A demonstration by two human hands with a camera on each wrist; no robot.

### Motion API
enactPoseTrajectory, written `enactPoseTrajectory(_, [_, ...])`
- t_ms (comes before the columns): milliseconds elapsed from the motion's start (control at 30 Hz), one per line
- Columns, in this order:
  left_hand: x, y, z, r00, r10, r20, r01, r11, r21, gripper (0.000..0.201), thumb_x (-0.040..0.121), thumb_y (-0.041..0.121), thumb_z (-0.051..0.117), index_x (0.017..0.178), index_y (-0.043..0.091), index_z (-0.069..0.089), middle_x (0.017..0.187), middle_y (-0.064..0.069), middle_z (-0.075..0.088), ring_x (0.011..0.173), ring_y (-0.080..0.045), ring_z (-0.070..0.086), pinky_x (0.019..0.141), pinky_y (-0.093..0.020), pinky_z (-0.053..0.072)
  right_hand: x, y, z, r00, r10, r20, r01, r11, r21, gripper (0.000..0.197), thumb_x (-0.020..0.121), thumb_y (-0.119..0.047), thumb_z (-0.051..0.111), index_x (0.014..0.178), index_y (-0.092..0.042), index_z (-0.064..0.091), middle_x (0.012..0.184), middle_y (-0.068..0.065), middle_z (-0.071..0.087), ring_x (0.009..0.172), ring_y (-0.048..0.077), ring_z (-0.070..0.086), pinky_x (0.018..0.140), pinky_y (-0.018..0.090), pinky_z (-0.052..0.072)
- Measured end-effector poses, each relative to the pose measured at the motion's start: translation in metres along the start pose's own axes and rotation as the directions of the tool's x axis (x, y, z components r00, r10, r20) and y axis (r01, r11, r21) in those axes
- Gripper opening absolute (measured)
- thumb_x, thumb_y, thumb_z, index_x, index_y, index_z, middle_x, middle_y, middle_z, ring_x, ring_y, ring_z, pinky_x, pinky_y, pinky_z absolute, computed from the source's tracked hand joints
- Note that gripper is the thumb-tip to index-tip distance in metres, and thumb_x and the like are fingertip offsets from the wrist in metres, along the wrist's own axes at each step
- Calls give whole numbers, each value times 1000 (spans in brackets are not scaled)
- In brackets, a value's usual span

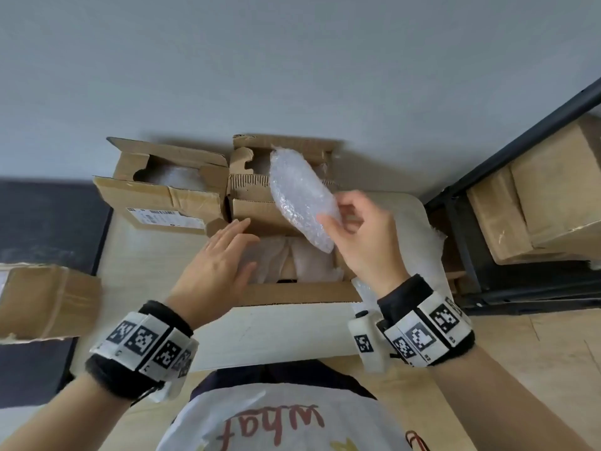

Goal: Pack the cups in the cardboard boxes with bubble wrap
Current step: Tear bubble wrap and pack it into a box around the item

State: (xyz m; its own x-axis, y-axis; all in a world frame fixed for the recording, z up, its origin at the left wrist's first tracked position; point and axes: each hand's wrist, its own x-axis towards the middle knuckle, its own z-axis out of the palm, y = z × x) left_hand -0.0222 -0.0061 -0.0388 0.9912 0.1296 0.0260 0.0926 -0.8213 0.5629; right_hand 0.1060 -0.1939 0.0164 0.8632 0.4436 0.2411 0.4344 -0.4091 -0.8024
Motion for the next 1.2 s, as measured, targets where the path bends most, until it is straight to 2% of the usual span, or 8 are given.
enactPoseTrajectory(133, [-22, -20, 22, 994, -68, 89, 57, 992, 115, 84, 79, 48, 67, 141, 4, 33, 156, -10, 19, 145, -20, 13, 119, -33, 6, -6, -1, 15, 873, -360, 330, 477, 775, -415, 11, 75, -7, 72, 83, -6, 65, 122, 9, 60, 93, 20, 65, 53, 22, 47])
enactPoseTrajectory(233, [-27, -27, 27, 993, -118, 27, 118, 993, 8, 92, 69, 45, 78, 138, 0, 36, 153, -12, 25, 143, -24, 23, 118, -36, 16, -8, -3, 36, 727, -258, 636, 628, 624, -465, 7, 79, -2, 65, 85, -1, 61, 126, 17, 55, 86, 28, 63, 44, 33, 49])
enactPoseTrajectory(333, [-30, -30, 33, 989, -144, -34, 142, 988, -56, 100, 65, 43, 81, 140, -2, 32, 152, -13, 28, 140, -23, 27, 116, -37, 21, -6, 0, 60, 603, -38, 797, 685, 537, -493, 16, 90, -4, 52, 106, -3, 54, 135, 15, 41, 90, 29, 57, 54, 36, 50])
enactPoseTrajectory(467, [-33, -37, 40, 988, -144, -57, 135, 982, -130, 102, 65, 43, 81, 142, 0, 30, 152, -11, 28, 138, -17, 26, 116, -33, 18, 2, -1, 90, 503, 105, 858, 668, 583, -463, 27, 88, -9, 57, 115, -4, 52, 132, 12, 42, 93, 33, 59, 59, 33, 40])
enactPoseTrajectory(633, [-32, -46, 44, 998, -59, -17, 56, 993, -104, 84, 73, 50, 72, 136, 3, 43, 150, -10, 33, 142, -21, 21, 117, -37, 18, 23, -2, 101, 317, 292, 902, 556, 714, -426, 31, 86, -3, 57, 116, -8, 58, 136, 6, 40, 104, 31, 56, 83, 41, 48])
enactPoseTrajectory(800, [-32, -53, 51, 1000, -8, 27, 8, 999, -35, 64, 81, 60, 53, 113, 7, 65, 148, -15, 36, 142, -28, 23, 115, -42, 22, 35, 5, 87, 434, 69, 898, 664, 649, -371, 39, 91, 1, 51, 126, -15, 57, 131, 3, 53, 113, 25, 53, 83, 40, 47])
enactPoseTrajectory(1000, [-33, -57, 55, 1000, 6, 14, -6, 1000, -31, 60, 82, 63, 41, 95, 11, 68, 148, -16, 37, 141, -30, 25, 114, -41, 22, 37, 25, 104, 292, 242, 925, 764, 523, -378, 48, 90, -19, 60, 135, -22, 45, 140, 3, 39, 124, 25, 45, 88, 40, 44])
enactPoseTrajectory(1200, [-32, -58, 59, 1000, 8, -3, -8, 1000, -29, 57, 84, 59, 41, 89, 9, 67, 147, -20, 35, 139, -35, 27, 113, -45, 24, 28, 33, 134, 303, 382, 873, 647, 590, -483, 56, 90, -28, 58, 140, -20, 36, 138, 8, 44, 124, 30, 47, 96, 41, 43])
